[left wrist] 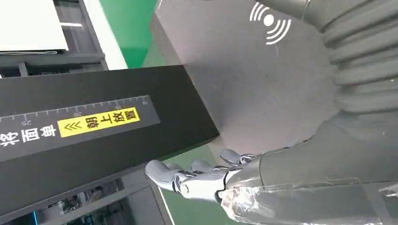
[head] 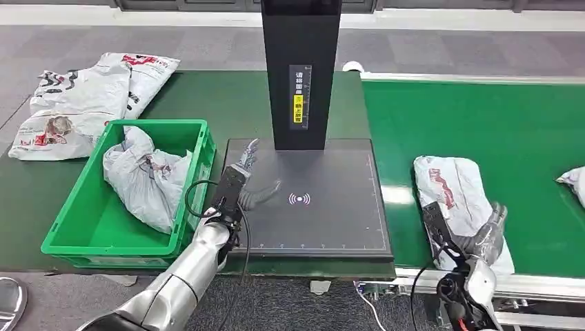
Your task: Moved the parcel from conveyor to table for the left to box.
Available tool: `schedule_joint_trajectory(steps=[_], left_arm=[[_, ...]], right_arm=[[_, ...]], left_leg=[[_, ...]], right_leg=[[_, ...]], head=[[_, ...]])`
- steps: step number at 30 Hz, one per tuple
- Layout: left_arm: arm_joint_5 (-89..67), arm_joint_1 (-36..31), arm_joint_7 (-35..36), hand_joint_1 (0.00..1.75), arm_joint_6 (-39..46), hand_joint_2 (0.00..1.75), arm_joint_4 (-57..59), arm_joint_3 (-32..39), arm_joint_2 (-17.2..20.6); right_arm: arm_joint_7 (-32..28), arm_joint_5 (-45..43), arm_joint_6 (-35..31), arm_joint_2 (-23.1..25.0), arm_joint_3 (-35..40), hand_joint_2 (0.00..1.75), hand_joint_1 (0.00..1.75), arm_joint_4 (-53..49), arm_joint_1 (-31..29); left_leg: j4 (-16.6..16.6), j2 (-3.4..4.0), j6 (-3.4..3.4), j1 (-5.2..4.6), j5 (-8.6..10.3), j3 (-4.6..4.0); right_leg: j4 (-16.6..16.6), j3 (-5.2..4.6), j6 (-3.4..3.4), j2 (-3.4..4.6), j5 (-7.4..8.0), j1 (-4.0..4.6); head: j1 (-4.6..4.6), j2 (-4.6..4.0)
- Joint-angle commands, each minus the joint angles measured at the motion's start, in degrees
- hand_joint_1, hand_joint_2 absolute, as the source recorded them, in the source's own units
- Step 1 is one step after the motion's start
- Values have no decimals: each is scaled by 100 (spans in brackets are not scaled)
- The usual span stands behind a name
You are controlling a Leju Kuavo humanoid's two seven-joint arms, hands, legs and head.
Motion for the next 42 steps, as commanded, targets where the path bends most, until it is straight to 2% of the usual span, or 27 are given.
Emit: schedule_joint_trajectory(steps=[1, 4, 5, 6, 7, 9, 10, 11, 12, 13, 14, 20, 27, 32, 34, 35, 36, 37, 38, 39, 40, 41, 42], left_arm=[[11, -3, 12, 0, 69, 175, 61, -320, 190], [1, -7, 30, 0, 96, 175, -16, -310, 203], [-17, -11, 47, 0, 83, 175, -61, -320, 220], [-12, -9, 60, 0, 69, 175, -90, -312, 226], [-21, -28, 77, 0, 22, 175, -109, -321, 238], [-23, -58, 99, 0, 5, 175, -89, -312, 231], [-31, -120, 101, 0, -78, 175, -10, -327, 219], [-50, -161, 122, 0, -79, 175, 40, -329, 206], [-58, -210, 121, 0, -116, 175, 112, -333, 189], [-66, -245, 108, 0, -116, 175, 164, -325, 180], [-71, -256, 102, 0, -112, 175, 192, -318, 180], [-72, -241, 97, 0, -118, 175, 196, -314, 197], [-118, -327, 184, 0, -219, 175, 202, -351, 216], [-142, -299, 237, 0, -124, 175, 141, -313, 209], [-158, -239, 280, 0, -31, 175, 42, -264, 241], [-149, -205, 299, 0, 35, 175, -10, -215, 266], [-147, -194, 299, 0, 10, 175, -35, -206, 292], [-147, -178, 319, 0, 40, 175, -59, -180, 294], [-159, -119, 340, 0, 113, 175, -133, -108, 306], [-164, -64, 344, 0, 141, 175, -177, -24, 312], [-174, -15, 317, 0, 188, 175, -209, 64, 299], [-189, 28, 284, 0, 184, 175, -228, 143, 279], [-225, 61, 259, 0, 242, 175, -246, 197, 254]], right_arm=[[387, 366, -7, -90, -409, 175, 0, 963, -288], [664, 562, 289, -148, -384, 175, 0, 1272, -407], [1014, 800, 574, -177, -263, 175, 0, 1388, -442], [1082, 835, 705, -171, -275, 175, 0, 1374, -426], [1460, 1030, 1307, -193, -174, 175, 0, 1529, -447], [1587, 1141, 1638, -179, -124, 175, 0, 1543, -389], [1902, 1354, 2385, -184, 4, 175, 0, 1657, -383], [1905, 1342, 2702, -148, -35, 175, 0, 1619, -317], [1886, 1316, 3046, -129, -77, 175, 26, 1698, -300], [1830, 1345, 3130, -108, -78, 175, 175, 1643, -231], [1715, 1238, 3199, -82, -191, 175, 175, 1652, -227], [1701, 1237, 3232, -89, -199, 175, 175, 1650, -255], [1485, 1188, 3229, -72, -361, 175, 175, 1609, -328], [1082, 1048, 2125, -35, -706, 175, 175, 1403, -477], [581, 916, 1345, 34, -876, 175, 175, 1220, -597], [45, 731, 721, 121, -1015, 175, 175, 929, -574], [79, 748, 782, 129, -1006, 175, 175, 900, -632], [-178, 646, 469, 189, -1066, 175, 175, 672, -577], [-905, 269, -7, 344, -1193, 175, 175, 66, -410], [-1467, 52, -7, 636, -1417, 175, 175, -1050, -98], [-1780, -86, -7, 860, -1439, 175, 175, -1861, 150], [-1866, -326, -7, 1034, -1171, 175, 175, -2730, 459], [-1964, -542, -7, 1129, -905, 175, 175, -3416, 706]], left_leg=[[-5, 8, 0, 2, -3, 14], [-15, 10, 2, 0, -2, 28], [-18, 13, 2, -2, -1, 31], [-17, 10, 2, -1, -1, 29], [-13, 12, 1, -2, -1, 24], [-10, 11, 0, -1, -1, 19], [-11, 6, 0, 0, -1, 20], [-7, 5, 0, -3, -1, 12], [-11, 5, -1, 3, -2, 20], [-13, 5, -1, 1, -2, 25], [-2, 1, -1, 5, -3, 11], [-9, 4, 11, 14, -4, 56], [0, 9, 17, 16, -9, 66], [-8, 12, 16, 13, -6, 71], [-9, 11, 16, 12, -5, 69], [2, 27, 16, 12, -11, 65], [-7, 26, 16, 12, -8, 69], [1, 36, 16, 9, -11, 59], [-6, 40, 16, 8, -8, 57], [-1, 41, 16, 5, -10, 46], [-3, 41, 14, 9, -10, 42], [-14, 56, 9, 8, -8, 48], [-5, 37, 10, 11, -9, 39]], right_leg=[[-7, 13, -2, 6, 0, 2], [-17, 27, -3, 6, 1, 1], [-18, 28, -4, 9, 3, -1], [-19, 28, -4, 6, 2, 1], [-13, 21, -3, 8, 2, -1], [-9, 16, -3, 7, 1, -1], [-11, 19, -3, 2, 0, 0], [-5, 10, -2, 2, -1, -3], [-14, 21, -4, 1, 0, 3], [-14, 25, -5, 1, -1, 1], [-6, 13, -3, -2, -1, 5], [-26, 65, 3, -7, -4, 17], [-26, 82, 11, -6, -1, 18], [-32, 85, 10, -2, 2, 18], [-33, 82, 9, -2, 2, 17], [-21, 73, 10, 15, 2, 17], [-28, 77, 9, 13, 4, 17], [-17, 63, 11, 24, 4, 13], [-21, 63, 9, 27, 8, 11], [-13, 50, 11, 31, 6, 6], [-15, 48, 9, 32, 8, 10], [-19, 42, 5, 47, 10, 9], [-14, 43, 7, 30, 5, 12]], head=[[0, 0], [0, 0], [0, -2], [0, -2], [0, -2], [0, 0], [0, -2], [0, 0], [-2, -2], [0, -2], [0, -2], [0, 0], [-2, 0], [-2, 0], [-2, -2], [-2, -2], [0, 0], [0, 0], [0, 0], [0, -2], [0, 0], [0, -2], [0, 0]])
